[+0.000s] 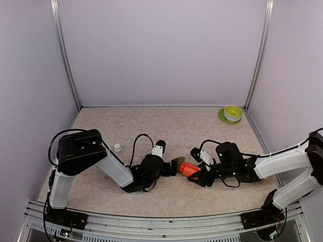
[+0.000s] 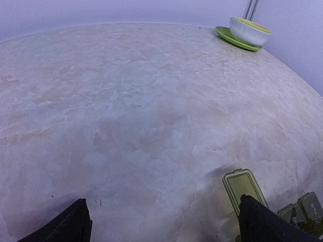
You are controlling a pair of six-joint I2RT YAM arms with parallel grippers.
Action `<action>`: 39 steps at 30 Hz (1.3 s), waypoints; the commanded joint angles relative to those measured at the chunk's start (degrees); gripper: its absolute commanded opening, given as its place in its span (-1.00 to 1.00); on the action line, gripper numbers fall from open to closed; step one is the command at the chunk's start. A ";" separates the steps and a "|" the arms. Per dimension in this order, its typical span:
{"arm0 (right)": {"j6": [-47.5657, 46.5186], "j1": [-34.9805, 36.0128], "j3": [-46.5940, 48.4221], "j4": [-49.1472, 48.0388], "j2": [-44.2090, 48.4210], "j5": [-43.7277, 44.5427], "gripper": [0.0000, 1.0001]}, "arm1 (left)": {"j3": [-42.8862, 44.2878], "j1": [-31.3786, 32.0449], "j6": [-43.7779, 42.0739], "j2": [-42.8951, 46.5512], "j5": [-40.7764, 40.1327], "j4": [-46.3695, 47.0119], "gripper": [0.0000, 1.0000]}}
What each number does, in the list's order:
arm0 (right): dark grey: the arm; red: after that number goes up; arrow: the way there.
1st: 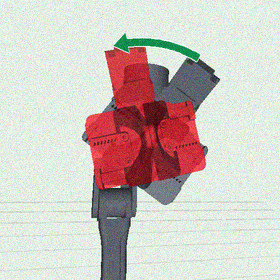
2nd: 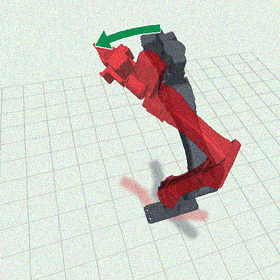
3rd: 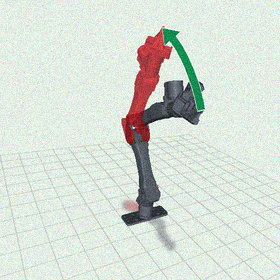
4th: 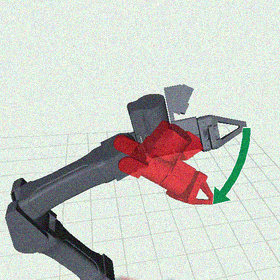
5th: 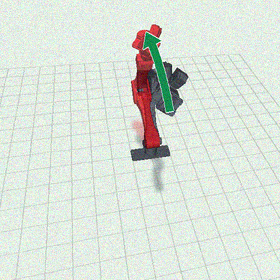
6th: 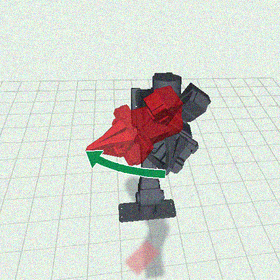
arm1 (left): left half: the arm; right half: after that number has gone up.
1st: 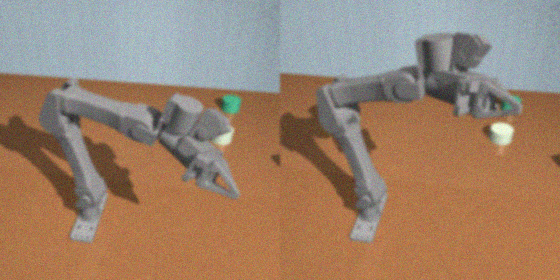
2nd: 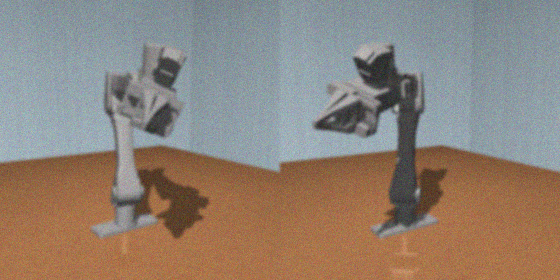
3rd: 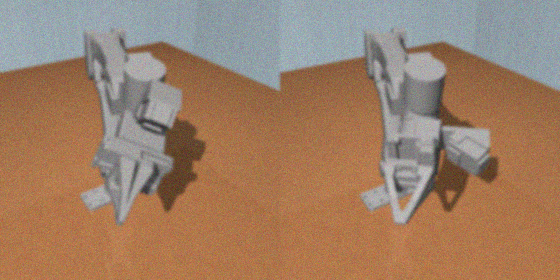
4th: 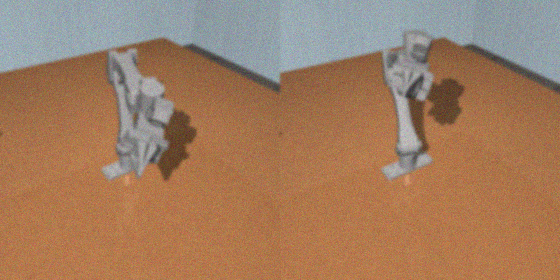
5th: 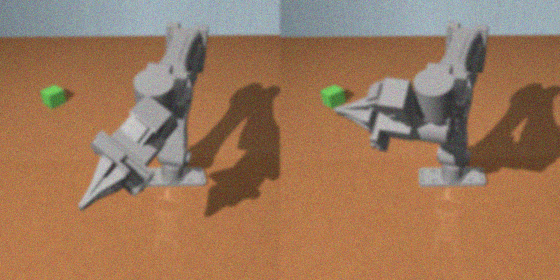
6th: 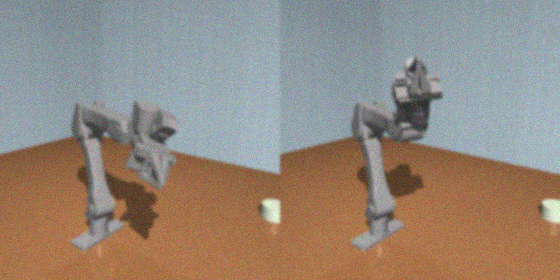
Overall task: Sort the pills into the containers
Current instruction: Pour the pill into the compartment of the pill container.
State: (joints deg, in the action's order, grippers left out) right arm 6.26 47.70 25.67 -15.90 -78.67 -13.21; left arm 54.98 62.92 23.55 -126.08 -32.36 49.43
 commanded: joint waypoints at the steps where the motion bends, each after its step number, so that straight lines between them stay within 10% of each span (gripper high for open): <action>1: -0.61 -0.73 1.71 -0.21 -0.76 0.19 -0.64 | -0.86 -0.43 1.63 -2.96 1.36 -3.26 0.98; 39: -1.52 -1.71 4.60 6.58 1.59 1.22 -0.63 | -0.05 -1.13 -1.38 -3.40 1.34 -5.77 0.97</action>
State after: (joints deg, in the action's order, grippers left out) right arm 5.34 46.59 28.34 -10.48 -78.76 -12.62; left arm 57.10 62.22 22.31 -127.35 -31.51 48.88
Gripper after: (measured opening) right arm 0.534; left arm 0.987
